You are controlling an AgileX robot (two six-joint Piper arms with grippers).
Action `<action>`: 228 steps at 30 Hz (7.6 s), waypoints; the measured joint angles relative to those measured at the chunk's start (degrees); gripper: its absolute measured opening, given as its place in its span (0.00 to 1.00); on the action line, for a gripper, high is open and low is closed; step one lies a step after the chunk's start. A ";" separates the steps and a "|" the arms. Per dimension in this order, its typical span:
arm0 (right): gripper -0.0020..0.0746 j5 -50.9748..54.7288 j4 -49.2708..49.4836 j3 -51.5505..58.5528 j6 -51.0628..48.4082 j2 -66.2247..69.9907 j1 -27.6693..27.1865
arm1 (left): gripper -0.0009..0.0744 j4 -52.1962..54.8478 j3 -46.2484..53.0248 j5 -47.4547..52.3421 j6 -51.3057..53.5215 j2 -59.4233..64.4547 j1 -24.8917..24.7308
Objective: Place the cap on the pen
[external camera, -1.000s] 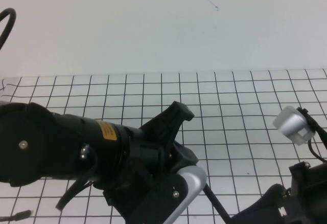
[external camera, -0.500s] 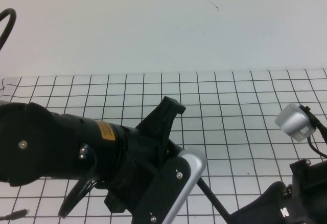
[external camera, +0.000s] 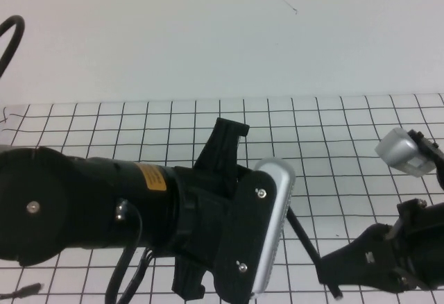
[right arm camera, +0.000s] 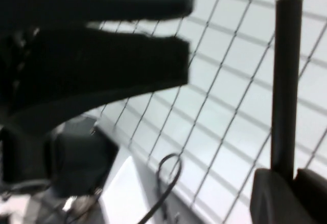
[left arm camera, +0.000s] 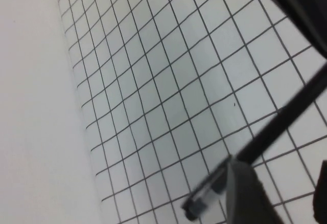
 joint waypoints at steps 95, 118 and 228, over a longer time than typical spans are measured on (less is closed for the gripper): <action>0.03 5.30 -84.96 5.76 41.41 -35.83 -0.11 | 0.01 10.66 25.13 -24.40 -68.39 -41.87 16.08; 0.03 2.36 -87.42 17.30 44.75 -44.21 -0.11 | 0.01 10.65 25.13 -9.10 -68.12 -41.87 16.08; 0.03 -37.61 -62.56 38.91 11.77 -60.24 -24.34 | 0.01 30.35 55.92 -10.21 -95.80 -68.93 45.73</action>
